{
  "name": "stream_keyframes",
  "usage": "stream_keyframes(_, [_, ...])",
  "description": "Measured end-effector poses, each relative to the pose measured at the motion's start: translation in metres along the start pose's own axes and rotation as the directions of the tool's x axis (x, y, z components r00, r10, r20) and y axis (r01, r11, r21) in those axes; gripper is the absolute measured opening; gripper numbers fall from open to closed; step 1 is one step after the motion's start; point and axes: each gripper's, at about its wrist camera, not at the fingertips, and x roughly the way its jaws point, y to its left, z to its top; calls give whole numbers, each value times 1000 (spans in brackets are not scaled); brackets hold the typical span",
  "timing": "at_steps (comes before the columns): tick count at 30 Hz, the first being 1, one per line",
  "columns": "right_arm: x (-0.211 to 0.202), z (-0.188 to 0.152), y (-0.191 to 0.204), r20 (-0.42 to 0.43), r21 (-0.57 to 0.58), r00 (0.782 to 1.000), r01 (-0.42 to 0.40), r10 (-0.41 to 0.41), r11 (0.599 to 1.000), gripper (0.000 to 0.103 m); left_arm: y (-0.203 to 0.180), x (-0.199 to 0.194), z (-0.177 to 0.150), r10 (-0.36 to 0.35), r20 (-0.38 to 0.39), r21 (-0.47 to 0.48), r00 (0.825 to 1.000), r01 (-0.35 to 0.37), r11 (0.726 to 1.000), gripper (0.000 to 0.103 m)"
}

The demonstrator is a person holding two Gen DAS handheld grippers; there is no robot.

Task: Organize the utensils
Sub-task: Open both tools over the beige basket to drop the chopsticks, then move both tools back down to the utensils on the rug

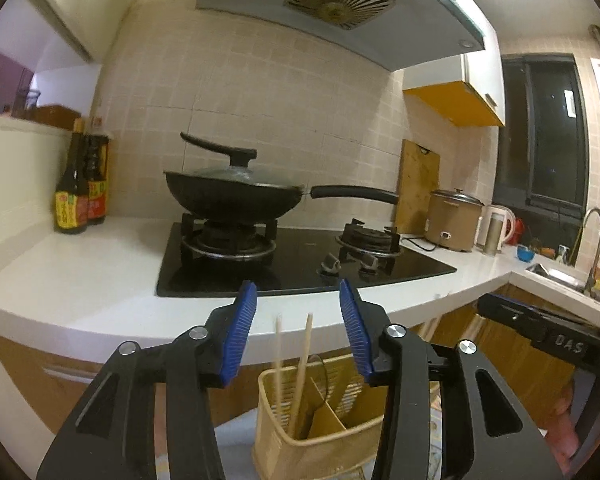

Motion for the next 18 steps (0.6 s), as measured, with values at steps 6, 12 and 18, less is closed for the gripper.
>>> stream_keyframes(6, [-47, 3, -3, -9, 30, 1000, 0, 0, 1000, 33, -9, -30, 11, -9, -11, 9, 1000, 9, 1000, 43])
stream_keyframes(12, [-77, -9, 5, -135, -16, 990, 46, -48, 999, 33, -28, -79, 10, -19, -29, 27, 999, 20, 999, 53])
stream_keyframes(18, [-72, -52, 4, -340, -8, 938, 67, -66, 998, 33, -39, -103, -24, -14, -217, 10, 976, 16, 1000, 62])
